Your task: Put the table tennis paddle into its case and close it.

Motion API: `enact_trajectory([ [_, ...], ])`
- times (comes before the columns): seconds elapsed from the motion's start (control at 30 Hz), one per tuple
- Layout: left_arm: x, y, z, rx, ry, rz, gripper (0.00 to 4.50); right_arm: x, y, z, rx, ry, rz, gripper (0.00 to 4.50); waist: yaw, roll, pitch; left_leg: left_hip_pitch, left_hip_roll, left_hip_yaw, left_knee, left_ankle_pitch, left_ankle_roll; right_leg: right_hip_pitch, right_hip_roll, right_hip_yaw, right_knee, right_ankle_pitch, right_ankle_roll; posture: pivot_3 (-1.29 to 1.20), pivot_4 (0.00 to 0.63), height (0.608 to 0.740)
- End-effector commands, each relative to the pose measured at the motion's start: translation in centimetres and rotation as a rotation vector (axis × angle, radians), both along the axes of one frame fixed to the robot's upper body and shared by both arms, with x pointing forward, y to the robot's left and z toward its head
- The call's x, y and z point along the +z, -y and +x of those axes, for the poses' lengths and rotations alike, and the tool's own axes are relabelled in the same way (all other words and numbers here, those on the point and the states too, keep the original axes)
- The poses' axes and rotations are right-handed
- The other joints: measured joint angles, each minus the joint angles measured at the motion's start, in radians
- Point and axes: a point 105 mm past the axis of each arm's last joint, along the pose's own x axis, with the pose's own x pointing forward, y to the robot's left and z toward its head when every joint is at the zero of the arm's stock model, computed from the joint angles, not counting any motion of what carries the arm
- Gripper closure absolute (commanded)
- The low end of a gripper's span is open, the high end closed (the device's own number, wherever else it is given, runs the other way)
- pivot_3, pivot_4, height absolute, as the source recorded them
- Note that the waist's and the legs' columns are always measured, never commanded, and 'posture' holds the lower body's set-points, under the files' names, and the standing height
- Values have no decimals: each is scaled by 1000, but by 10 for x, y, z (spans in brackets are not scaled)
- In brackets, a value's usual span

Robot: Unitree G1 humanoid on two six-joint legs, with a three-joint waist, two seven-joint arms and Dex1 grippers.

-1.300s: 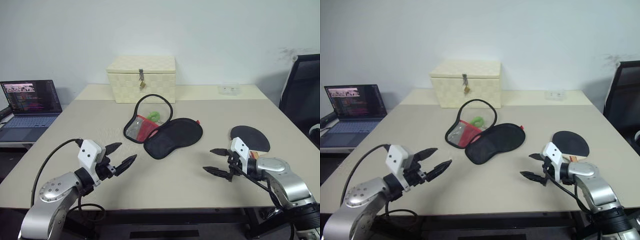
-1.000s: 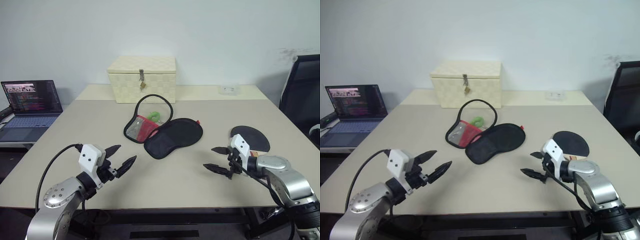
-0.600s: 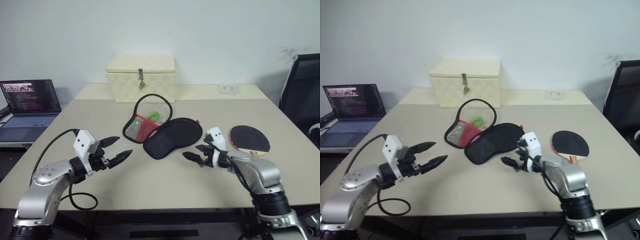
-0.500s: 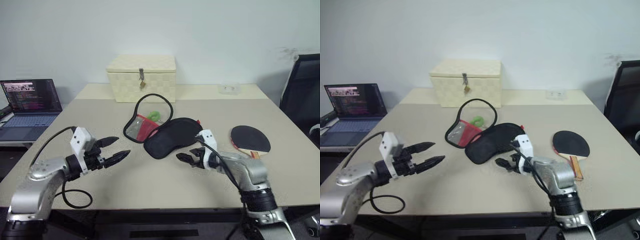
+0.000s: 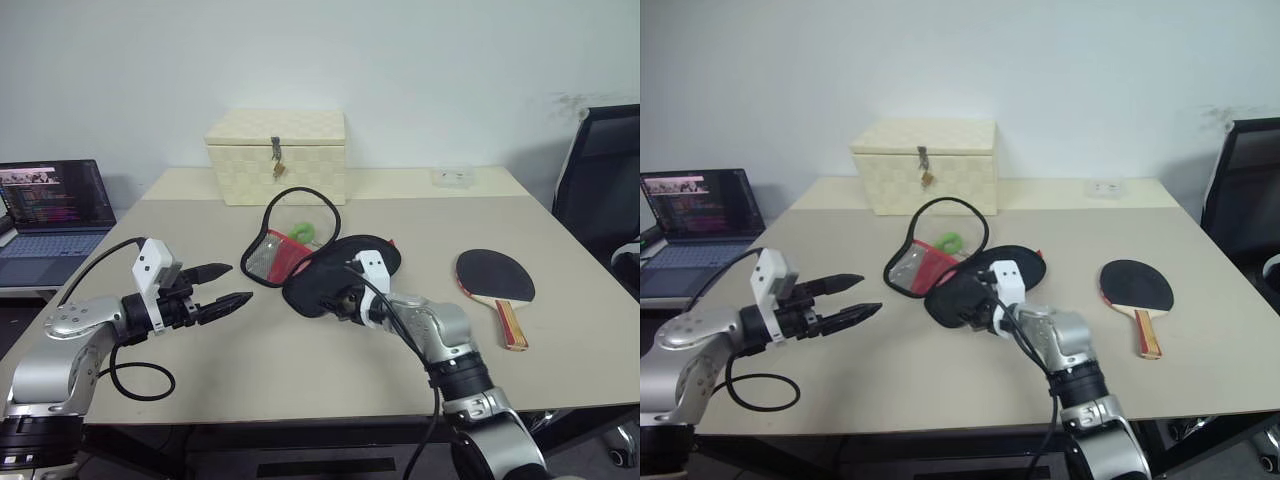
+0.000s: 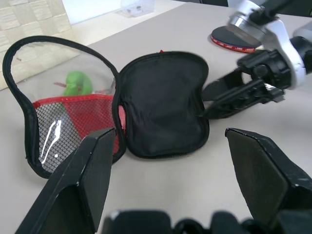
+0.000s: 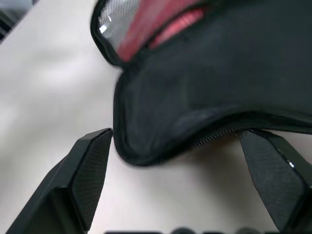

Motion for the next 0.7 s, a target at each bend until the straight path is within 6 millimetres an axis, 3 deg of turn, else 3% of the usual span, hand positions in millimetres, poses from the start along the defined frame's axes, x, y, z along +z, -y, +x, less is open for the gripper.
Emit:
enact_trajectory([
  [0.03,12,-1,-3,9,51,25,584,15,-7,8,-8,58,30,57,0,0,0,0,0,0,0,0,0,0,0,0,0,0,0,0,150,740],
  [0.23,11,0,-5,14,56,24,584,15,-7,12,-48,4,88,57,1,0,0,0,0,-2,0,0,0,0,-1,0,0,0,0,0,150,740],
  [0.33,10,2,-4,13,57,24,584,11,-8,9,-48,-34,105,617,0,0,0,0,0,-2,0,0,0,0,-1,0,0,0,0,0,150,740],
  [0.7,7,10,0,-3,68,15,584,3,-27,-10,18,-141,146,4464,0,0,0,0,0,-2,0,0,0,0,-1,0,0,0,0,0,150,740],
])
